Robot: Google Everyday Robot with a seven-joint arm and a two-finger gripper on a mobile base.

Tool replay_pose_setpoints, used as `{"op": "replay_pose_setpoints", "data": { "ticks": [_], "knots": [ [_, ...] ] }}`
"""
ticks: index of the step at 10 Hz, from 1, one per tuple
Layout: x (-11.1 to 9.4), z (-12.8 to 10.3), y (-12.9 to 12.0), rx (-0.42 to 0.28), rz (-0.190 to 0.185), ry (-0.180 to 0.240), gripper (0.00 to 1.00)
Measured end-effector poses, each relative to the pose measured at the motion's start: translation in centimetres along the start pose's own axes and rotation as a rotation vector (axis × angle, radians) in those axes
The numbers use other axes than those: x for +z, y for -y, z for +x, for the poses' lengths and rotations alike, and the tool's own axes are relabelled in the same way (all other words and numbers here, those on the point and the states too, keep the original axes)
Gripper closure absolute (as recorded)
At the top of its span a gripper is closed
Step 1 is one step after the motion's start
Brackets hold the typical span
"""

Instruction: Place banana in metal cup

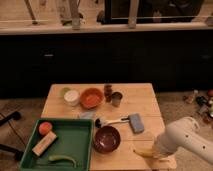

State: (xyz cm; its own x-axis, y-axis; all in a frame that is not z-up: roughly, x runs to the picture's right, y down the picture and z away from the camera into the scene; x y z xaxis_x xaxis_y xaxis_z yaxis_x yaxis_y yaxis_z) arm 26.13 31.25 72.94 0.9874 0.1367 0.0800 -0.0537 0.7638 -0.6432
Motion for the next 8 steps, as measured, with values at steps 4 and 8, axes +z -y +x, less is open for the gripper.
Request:
{"op": "replay_pose_setpoints", "data": {
  "ticks": [4,8],
  "knots": [
    [-2.5,-0.9,0.4,-0.016,0.028,-0.007,0.98],
    [-5.4,-2.2,2.3,-0.039,0.052,-0.002,0.98]
  ]
}}
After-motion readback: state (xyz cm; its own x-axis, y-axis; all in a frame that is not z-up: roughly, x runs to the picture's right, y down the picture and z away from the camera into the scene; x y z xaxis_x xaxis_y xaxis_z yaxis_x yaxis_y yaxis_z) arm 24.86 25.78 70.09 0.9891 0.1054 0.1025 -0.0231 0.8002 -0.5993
